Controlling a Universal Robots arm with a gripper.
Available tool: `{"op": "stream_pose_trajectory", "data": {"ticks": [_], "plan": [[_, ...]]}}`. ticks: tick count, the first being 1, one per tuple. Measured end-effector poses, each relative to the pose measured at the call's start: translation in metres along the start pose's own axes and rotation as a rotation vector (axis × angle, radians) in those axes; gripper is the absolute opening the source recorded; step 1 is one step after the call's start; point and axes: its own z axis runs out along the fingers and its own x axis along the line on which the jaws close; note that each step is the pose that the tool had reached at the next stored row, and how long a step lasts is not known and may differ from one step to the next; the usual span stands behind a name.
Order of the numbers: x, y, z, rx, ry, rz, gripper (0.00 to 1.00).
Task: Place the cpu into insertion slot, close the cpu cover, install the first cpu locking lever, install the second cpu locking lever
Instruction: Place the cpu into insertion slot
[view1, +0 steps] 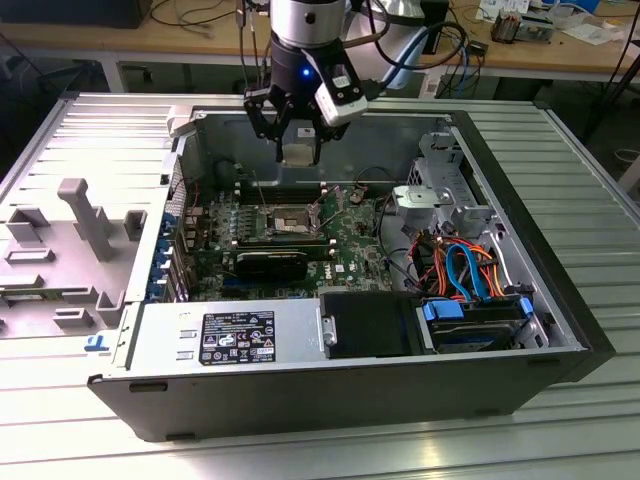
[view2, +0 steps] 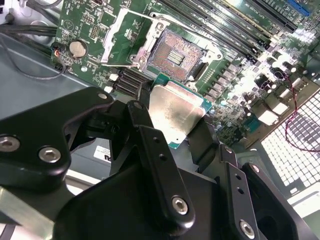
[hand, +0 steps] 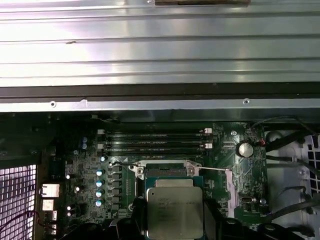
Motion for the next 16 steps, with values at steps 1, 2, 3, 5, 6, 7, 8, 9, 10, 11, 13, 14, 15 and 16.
{"op": "stream_pose_trajectory", "data": {"ticks": [1,2,3,5,6,7,8,9,10,11,13,14,15,16], "plan": [[0.0005,-0.0005,0.0010,0.0000,0.0000,0.000,0.54],[0.0008,-0.0008,0.0017,-0.0001,-0.0001,0.000,0.54],[0.0009,-0.0010,0.0022,-0.0002,0.0000,-0.001,0.54],[0.0012,-0.0015,0.0034,0.0000,0.0001,-0.001,0.54],[0.0014,-0.0020,0.0041,0.0000,0.0001,-0.001,0.54],[0.0016,-0.0024,0.0046,0.0001,0.0001,-0.002,0.54],[0.0017,-0.0027,0.0050,0.0000,0.0001,-0.002,0.54],[0.0020,-0.0031,0.0055,0.0000,0.0001,-0.002,0.54],[0.0023,-0.0033,0.0058,0.0000,0.0002,-0.002,0.54],[0.0025,-0.0036,0.0061,0.0000,0.0002,-0.002,0.54],[0.0030,-0.0046,0.0071,-0.0001,0.0001,-0.003,0.54],[0.0032,-0.0049,0.0075,-0.0001,0.0001,-0.003,0.54],[0.0033,-0.0052,0.0077,-0.0001,0.0001,-0.003,0.54],[0.0034,-0.0055,0.0080,0.0000,0.0002,-0.003,0.54]]}}
